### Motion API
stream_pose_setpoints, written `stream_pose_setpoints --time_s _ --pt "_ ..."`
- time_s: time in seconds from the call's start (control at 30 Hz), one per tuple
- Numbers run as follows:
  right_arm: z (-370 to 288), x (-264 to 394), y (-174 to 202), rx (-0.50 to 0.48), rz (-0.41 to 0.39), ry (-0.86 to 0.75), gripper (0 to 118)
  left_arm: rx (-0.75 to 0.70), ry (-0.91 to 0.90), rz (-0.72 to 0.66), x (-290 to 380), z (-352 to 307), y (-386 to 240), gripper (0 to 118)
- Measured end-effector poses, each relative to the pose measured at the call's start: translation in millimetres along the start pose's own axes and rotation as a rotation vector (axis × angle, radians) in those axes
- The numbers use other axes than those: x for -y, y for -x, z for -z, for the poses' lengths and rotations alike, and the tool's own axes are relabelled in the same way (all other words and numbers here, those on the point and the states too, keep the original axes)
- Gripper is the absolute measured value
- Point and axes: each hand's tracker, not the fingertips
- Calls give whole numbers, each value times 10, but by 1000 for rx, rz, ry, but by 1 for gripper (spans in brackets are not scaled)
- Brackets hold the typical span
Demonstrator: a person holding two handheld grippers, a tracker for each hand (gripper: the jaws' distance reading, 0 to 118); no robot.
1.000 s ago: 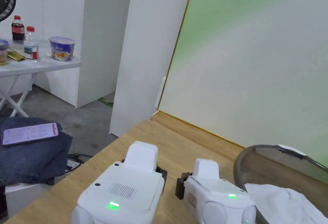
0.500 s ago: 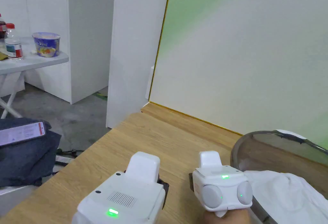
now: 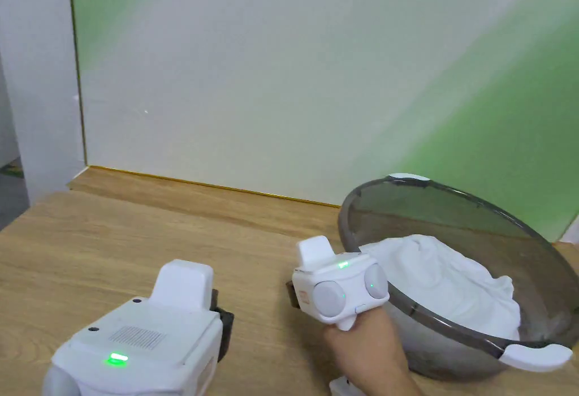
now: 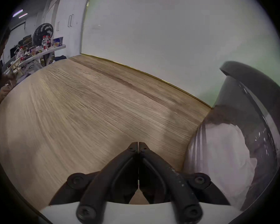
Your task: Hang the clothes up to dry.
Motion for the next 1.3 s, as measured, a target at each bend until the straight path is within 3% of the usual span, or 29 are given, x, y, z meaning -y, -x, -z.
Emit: stream_pose_setpoints --time_s 0.07,0.47,0.6,0.73,0.8,0.93,1.03,1.13,1.2,1.3 --pt "-42 118 -249 17 17 18 2 31 0 9 -35 68 -161 0" --pt "-306 797 -1741 223 307 76 2 231 -17 114 -399 418 -1136 0" --pt "-381 977 -1953 266 314 93 2 283 -16 140 -413 454 -1319 0" --pt "-511 1074 -2056 277 374 71 2 314 -8 157 -401 493 -1411 0" --pt "-580 1089 -2021 267 419 85 2 323 -8 159 -394 500 -1408 0" --pt "-898 1042 -1715 180 420 -20 2 303 -9 149 -350 501 -1304 0" --pt "-1151 958 -1370 149 417 -84 2 268 -8 126 -328 466 -1089 0" --pt "-1434 966 -934 101 480 -147 2 192 -23 103 -248 319 -754 0" --pt "-1567 986 -625 45 469 -180 2 163 -30 83 -163 177 -510 0" --pt "-1702 977 -226 44 438 -190 2 94 -41 61 -27 -2 -205 0"
